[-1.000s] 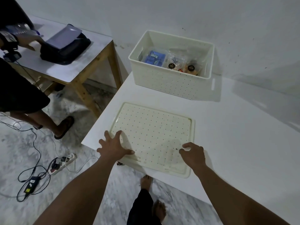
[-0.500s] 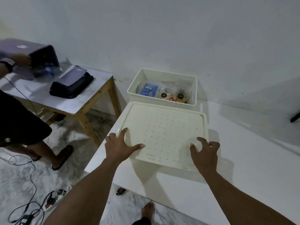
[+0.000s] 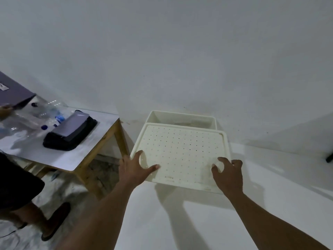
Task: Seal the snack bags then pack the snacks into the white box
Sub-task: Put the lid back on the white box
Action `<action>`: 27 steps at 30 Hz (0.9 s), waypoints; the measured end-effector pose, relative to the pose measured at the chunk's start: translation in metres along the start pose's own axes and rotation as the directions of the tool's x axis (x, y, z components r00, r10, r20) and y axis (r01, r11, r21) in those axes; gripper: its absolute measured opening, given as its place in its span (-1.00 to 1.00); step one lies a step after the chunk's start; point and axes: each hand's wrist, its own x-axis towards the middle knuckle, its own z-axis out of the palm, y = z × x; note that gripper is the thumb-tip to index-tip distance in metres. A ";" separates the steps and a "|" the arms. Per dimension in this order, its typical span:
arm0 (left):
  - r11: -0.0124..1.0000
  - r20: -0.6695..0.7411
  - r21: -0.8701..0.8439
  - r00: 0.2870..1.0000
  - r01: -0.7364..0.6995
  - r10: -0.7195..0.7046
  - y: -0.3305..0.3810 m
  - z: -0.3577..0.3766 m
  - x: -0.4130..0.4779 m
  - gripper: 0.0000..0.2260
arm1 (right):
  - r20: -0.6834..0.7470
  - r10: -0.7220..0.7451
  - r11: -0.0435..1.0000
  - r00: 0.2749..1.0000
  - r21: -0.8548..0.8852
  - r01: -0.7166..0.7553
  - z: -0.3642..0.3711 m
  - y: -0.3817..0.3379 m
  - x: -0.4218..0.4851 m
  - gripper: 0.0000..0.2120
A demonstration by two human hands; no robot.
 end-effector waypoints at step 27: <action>0.845 0.164 0.315 0.901 -0.433 0.400 0.044 0.044 0.185 -0.18 | 0.115 -0.226 0.833 0.967 -0.492 0.253 0.105 -0.032 0.146 -0.51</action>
